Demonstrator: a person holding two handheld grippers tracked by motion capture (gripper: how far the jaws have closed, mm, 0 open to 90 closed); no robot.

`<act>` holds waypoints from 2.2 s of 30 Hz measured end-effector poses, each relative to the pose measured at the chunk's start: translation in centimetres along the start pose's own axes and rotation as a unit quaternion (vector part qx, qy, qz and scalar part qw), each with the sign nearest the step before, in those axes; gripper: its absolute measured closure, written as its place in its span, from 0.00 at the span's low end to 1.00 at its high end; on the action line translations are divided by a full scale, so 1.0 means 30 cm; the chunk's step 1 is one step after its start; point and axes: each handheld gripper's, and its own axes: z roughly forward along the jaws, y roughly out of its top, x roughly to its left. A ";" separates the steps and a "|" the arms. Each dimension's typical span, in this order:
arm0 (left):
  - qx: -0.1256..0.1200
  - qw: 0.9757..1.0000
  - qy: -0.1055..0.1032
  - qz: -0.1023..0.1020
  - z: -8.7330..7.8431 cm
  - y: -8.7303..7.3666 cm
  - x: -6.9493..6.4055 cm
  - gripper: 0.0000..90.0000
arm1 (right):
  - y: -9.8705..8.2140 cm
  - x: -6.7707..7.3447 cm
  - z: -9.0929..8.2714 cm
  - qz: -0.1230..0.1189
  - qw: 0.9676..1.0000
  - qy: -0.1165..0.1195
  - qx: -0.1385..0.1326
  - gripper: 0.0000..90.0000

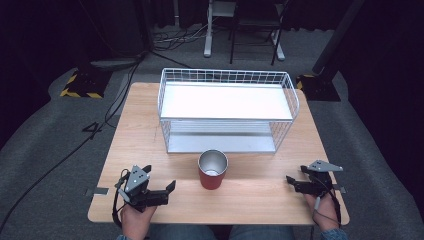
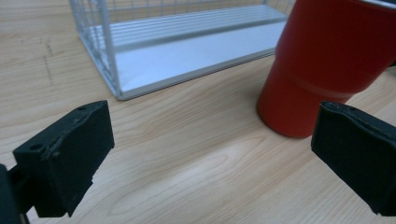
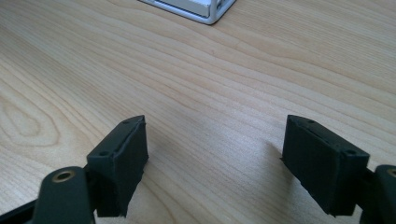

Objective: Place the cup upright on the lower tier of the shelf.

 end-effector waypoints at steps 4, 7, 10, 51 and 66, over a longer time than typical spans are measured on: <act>-0.004 1.000 -0.015 0.001 0.008 0.001 -0.019 0.00 | 0.000 0.000 0.000 0.000 1.000 -0.001 0.000 0.26; -0.004 0.999 -0.033 0.000 0.021 0.004 -0.035 0.00 | 0.000 0.001 0.000 -0.001 1.000 -0.002 0.000 0.26; -0.002 0.999 -0.048 0.009 0.040 0.011 -0.056 0.00 | 0.000 0.001 0.000 -0.001 1.000 -0.002 -0.001 0.26; 0.055 0.993 -0.078 0.063 0.393 0.043 -0.254 0.00 | 0.000 0.004 -0.001 -0.001 1.000 -0.011 -0.002 0.26; 0.048 0.994 -0.067 0.072 0.401 0.027 -0.260 0.17 | 0.000 0.007 -0.001 -0.003 1.000 -0.018 -0.004 0.26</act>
